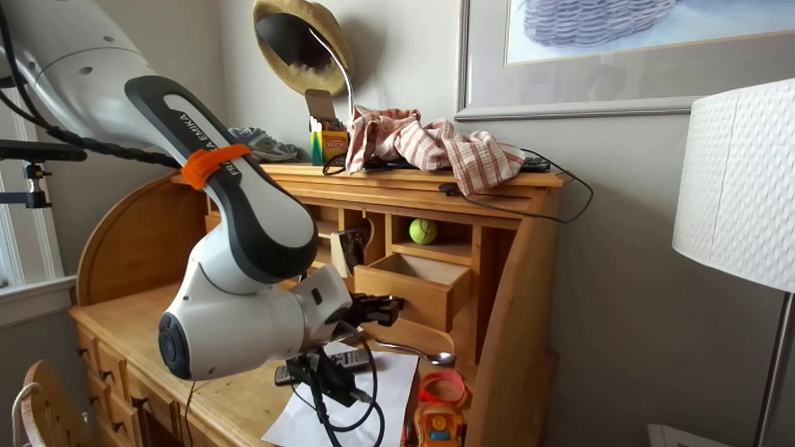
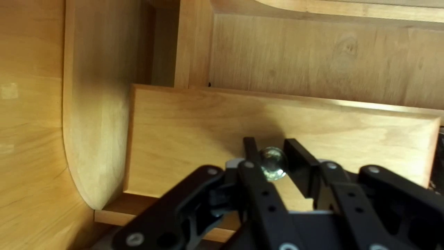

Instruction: Open the right drawer

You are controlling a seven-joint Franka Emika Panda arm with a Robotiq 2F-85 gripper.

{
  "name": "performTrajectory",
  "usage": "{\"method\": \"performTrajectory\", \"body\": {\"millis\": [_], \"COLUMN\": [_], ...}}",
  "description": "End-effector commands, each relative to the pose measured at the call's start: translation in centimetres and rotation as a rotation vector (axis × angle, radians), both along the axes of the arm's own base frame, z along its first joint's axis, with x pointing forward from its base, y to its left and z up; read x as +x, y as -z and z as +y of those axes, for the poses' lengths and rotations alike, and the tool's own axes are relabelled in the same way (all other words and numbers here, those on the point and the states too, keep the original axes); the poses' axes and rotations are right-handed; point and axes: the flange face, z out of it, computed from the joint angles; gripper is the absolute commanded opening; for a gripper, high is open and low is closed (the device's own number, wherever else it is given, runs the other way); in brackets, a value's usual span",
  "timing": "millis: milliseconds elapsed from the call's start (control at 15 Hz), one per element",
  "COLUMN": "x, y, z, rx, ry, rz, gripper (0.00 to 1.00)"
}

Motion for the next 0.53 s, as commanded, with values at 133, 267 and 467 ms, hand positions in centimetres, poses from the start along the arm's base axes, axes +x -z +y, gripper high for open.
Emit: {"method": "performTrajectory", "body": {"millis": [133,267,467], "x": [-1.5,-1.8,-2.2], "y": [-1.3,-2.0,-3.2], "z": [0.3,0.2,0.1], "rx": [-0.027,-0.032,-0.049], "ry": [0.016,0.024,0.035], "rz": [-0.028,-0.028,-0.022], "gripper": [0.57,0.73,0.97]}}
